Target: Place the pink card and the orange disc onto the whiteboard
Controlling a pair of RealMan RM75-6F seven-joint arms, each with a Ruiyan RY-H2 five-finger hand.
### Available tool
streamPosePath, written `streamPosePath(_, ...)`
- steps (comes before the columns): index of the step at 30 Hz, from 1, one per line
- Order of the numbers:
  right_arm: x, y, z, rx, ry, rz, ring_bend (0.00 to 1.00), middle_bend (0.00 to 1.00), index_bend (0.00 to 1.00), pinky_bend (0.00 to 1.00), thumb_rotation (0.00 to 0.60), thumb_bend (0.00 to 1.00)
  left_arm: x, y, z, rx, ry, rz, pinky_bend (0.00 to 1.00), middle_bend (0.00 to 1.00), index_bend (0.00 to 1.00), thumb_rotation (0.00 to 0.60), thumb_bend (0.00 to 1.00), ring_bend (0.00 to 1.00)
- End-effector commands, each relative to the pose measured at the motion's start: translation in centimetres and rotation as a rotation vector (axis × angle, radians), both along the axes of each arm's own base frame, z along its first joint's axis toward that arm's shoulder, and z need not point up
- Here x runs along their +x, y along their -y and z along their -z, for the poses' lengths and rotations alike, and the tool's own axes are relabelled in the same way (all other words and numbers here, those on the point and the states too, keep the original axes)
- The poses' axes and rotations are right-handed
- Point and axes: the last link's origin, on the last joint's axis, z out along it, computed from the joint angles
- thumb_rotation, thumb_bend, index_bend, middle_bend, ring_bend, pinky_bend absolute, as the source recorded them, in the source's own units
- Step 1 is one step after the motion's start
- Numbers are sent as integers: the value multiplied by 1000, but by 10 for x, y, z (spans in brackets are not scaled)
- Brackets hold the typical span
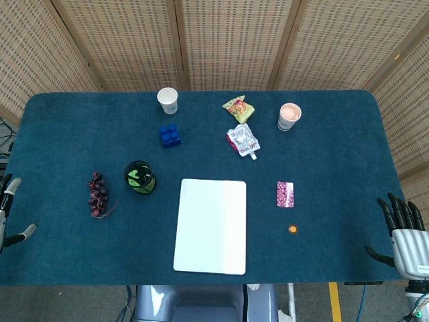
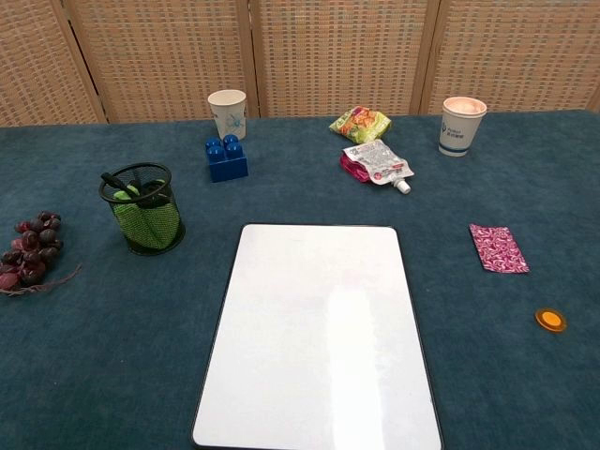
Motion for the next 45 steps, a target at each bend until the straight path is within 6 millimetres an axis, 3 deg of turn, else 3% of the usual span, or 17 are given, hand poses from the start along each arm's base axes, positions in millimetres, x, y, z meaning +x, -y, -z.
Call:
streamPosePath(1, 0, 1, 1, 0, -3, 5, 0, 0, 0, 0, 600, 0, -1, 0, -1, -1, 2, -3, 0, 0, 0, 600, 0, 0)
streamPosePath(13, 6, 8, 7, 47, 0, -12, 0, 0, 0, 0, 600, 0, 0, 1, -3, 2, 7, -2, 0, 0, 0, 600, 0, 0)
streamPosePath(20, 48, 64, 32, 261, -12, -67, 0, 0, 0, 0, 600, 0, 1, 0, -6, 14, 15, -9, 0, 0, 0, 600, 0, 0)
streamPosePath(25, 82, 104, 61, 378, -14, -76, 0, 0, 0, 0, 600, 0, -1, -3, -5, 15, 5, -22, 0, 0, 0, 600, 0, 0)
streamPosePath(29, 98, 128, 86, 418, -19, -65, 0, 0, 0, 0, 600, 0, -2, -5, -3, 9, 3, -33, 0, 0, 0, 600, 0, 0)
streamPosePath(37, 105, 162, 124, 416, 4, 55, 0, 0, 20, 0, 600, 0, -4, -7, -3, 9, 6, -42, 0, 0, 0, 600, 0, 0)
streamPosePath(45, 101, 174, 149, 414, -46, 116, 0, 0, 41, 0, 600, 0, -4, -8, -3, 6, 3, -41, 0, 0, 0, 600, 0, 0)
